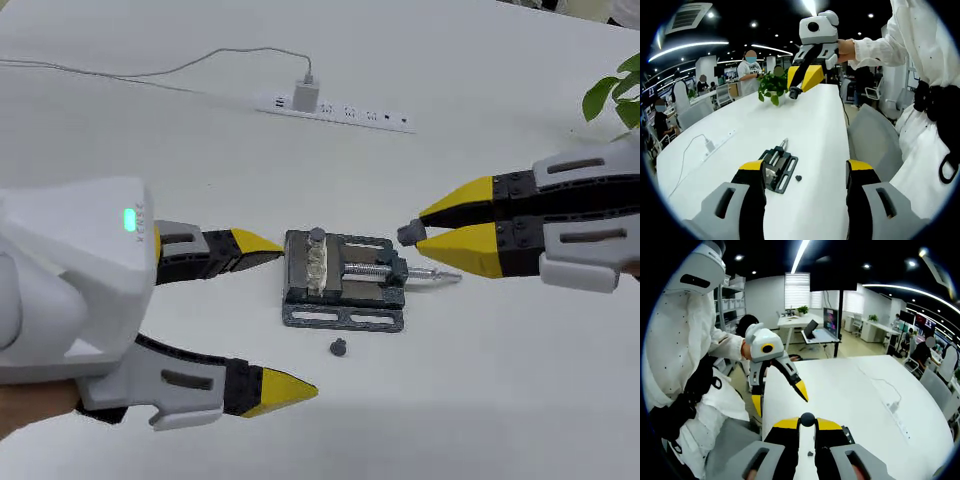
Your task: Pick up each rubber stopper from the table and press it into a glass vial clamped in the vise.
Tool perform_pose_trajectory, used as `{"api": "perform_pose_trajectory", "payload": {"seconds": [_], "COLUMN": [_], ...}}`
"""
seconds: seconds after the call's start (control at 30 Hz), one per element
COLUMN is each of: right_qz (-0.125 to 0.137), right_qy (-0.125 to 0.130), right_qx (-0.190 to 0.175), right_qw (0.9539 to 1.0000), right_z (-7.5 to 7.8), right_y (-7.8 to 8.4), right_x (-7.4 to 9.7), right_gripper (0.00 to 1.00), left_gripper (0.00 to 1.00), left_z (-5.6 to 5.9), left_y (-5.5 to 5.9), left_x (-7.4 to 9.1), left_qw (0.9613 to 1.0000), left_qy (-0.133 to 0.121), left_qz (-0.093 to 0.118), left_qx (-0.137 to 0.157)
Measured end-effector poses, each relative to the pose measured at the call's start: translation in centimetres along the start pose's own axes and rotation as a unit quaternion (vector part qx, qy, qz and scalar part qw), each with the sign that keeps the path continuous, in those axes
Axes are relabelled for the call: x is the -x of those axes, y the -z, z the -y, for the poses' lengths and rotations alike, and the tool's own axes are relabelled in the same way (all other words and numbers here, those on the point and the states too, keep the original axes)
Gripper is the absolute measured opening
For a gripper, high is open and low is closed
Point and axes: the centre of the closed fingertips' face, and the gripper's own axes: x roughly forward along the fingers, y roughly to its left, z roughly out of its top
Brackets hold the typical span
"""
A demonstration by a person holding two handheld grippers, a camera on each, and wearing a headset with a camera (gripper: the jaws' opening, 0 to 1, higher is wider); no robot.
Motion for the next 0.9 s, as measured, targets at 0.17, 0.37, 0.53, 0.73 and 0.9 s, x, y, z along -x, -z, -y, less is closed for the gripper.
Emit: {"api": "perform_pose_trajectory", "payload": {"seconds": [0.17,0.37,0.53,0.73,0.9], "right_qz": [-0.030,-0.072,-0.108,-0.159,-0.206], "right_qy": [0.000,-0.009,-0.021,-0.026,-0.035], "right_qx": [-0.009,-0.011,-0.005,0.002,0.017], "right_qw": [0.9995,0.9973,0.9939,0.9869,0.9778], "right_z": [2.2,4.4,6.3,7.7,8.5], "right_y": [0.4,1.6,3.1,5.3,7.9], "right_x": [-1.6,-4.0,-6.4,-9.2,-11.3], "right_gripper": [0.06,0.06,0.06,0.06,0.06], "left_gripper": [0.74,0.81,0.88,0.93,0.97], "left_z": [-0.9,-1.4,-1.5,-1.5,-1.8], "left_y": [0.9,2.1,3.2,4.4,5.3], "left_x": [0.1,0.1,-0.2,-0.3,-0.1], "left_qw": [0.9999,0.9997,0.9997,0.9997,0.9994], "left_qy": [-0.007,-0.005,-0.005,-0.004,-0.008], "left_qz": [0.003,0.014,0.010,0.004,0.004], "left_qx": [0.014,0.020,0.020,0.026,0.032]}}
